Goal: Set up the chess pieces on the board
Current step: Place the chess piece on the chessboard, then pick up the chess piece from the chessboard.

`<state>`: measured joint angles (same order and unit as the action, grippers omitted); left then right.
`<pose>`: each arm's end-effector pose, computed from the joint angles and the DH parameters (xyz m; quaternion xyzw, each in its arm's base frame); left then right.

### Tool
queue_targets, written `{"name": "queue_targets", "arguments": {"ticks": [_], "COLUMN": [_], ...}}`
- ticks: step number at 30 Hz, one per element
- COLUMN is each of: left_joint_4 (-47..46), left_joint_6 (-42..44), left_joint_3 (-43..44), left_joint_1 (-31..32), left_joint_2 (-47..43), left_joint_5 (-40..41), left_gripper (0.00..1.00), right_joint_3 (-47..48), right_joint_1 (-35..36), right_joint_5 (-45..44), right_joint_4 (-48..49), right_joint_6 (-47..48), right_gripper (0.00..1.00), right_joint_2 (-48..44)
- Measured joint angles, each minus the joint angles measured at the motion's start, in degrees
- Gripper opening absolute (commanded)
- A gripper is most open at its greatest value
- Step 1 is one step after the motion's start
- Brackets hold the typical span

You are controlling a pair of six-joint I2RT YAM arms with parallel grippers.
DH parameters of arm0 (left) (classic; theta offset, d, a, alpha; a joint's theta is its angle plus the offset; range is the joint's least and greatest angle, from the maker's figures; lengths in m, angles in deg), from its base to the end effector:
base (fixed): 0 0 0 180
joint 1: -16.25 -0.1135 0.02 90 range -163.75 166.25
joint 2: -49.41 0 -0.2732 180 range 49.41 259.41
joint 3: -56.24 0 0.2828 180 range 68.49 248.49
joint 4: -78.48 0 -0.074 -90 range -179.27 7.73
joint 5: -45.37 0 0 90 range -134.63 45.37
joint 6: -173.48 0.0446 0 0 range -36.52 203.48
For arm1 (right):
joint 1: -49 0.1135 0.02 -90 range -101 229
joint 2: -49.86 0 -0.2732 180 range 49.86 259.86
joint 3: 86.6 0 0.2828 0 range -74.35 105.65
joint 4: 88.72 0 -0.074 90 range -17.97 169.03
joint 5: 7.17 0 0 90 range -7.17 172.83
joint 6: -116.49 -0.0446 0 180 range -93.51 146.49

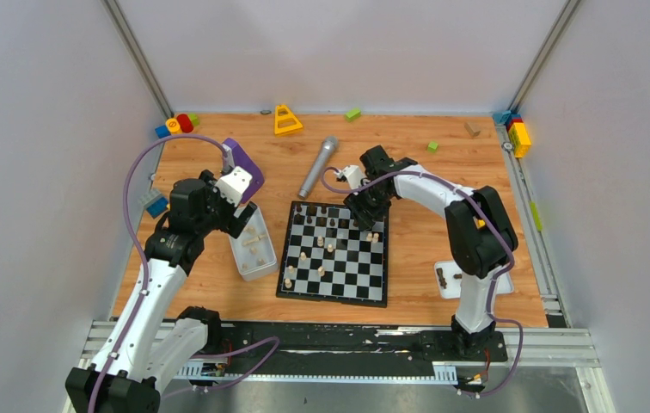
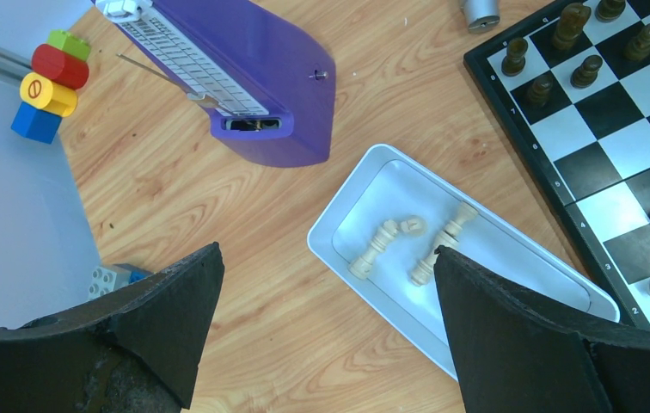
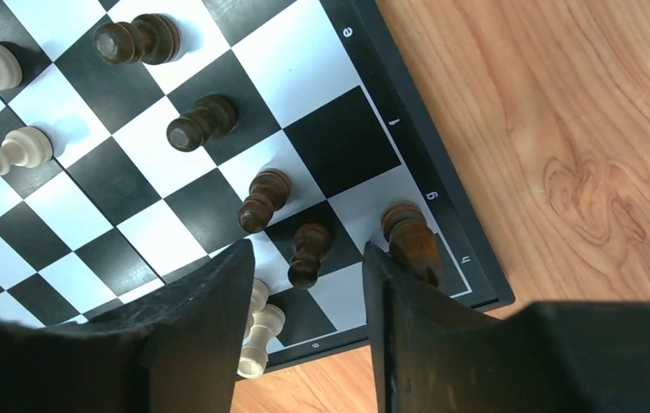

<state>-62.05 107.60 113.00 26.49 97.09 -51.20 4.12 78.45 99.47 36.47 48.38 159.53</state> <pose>0.2130 -0.0437 0.3003 0.2831 0.8192 0.0106 0.4986 0.3526 0.2137 0.1668 -0.4428 0.8740 0.1522 0.1300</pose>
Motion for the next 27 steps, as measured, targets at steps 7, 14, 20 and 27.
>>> {"name": "queue_targets", "arguments": {"ticks": [7,14,20,27], "left_joint_4": [0.0,0.0,0.0,0.0], "left_joint_6": [0.0,0.0,0.0,0.0], "left_joint_3": [0.0,0.0,0.0,0.0], "left_joint_1": [0.0,0.0,0.0,0.0], "left_joint_2": [0.0,0.0,0.0,0.0], "left_joint_5": [0.0,0.0,0.0,0.02], "left_gripper": [1.0,1.0,1.0,1.0], "right_joint_3": [-0.11,-2.08,-5.55,-6.05], "right_joint_1": [-0.09,-0.13,-0.04,0.79], "right_joint_5": [-0.02,1.75,2.97,3.04], "right_joint_4": [-0.11,-0.42,-1.4,-1.4], "right_joint_6": [-0.37,-0.13,0.35,1.09], "right_gripper": [0.54,0.54,0.53,0.48], "right_joint_2": [-3.48,-9.51,-9.51,-8.2]}}
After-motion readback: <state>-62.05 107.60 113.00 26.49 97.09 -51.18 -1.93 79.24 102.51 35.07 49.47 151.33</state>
